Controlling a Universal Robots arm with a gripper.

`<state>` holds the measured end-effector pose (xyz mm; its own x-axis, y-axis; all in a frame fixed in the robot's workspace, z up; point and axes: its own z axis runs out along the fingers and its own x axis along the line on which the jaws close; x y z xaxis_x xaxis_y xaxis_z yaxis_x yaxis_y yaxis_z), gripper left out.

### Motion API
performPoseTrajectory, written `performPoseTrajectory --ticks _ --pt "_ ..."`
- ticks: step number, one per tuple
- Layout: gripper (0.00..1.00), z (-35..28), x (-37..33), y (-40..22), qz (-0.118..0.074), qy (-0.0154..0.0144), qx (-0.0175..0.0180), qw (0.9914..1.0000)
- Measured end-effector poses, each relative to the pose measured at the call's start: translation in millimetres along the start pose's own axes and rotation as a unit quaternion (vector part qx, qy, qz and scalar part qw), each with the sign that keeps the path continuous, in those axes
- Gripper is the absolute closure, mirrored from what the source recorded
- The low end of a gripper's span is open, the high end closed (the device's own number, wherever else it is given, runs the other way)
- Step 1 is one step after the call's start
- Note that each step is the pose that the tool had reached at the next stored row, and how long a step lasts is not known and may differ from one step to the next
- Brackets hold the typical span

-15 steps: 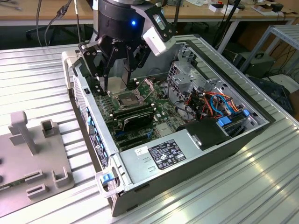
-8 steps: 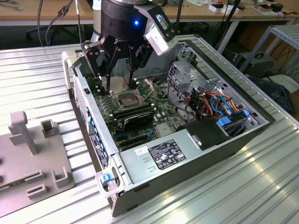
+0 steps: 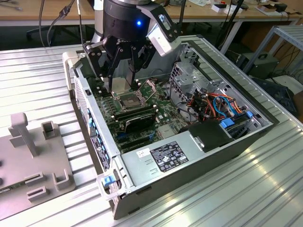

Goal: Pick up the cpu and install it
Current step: 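Pick up the cpu and move it towards the insertion slot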

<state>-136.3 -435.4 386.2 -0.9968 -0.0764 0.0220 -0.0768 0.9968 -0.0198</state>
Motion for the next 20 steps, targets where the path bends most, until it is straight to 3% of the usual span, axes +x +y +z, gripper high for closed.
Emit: performPoseTrajectory --ticks 8,11,15,20 --pt "0.45 0.0 -0.2 0.0 0.0 0.0 0.0 1.0" --pt "0.45 0.0 -3.3 -0.2 0.0 0.0 0.0 1.0" --pt "0.45 0.1 -10.7 -0.8 0.0 0.0 0.0 1.0" --pt "0.45 0.1 -24.9 -1.9 0.0 0.0 0.0 1.0"
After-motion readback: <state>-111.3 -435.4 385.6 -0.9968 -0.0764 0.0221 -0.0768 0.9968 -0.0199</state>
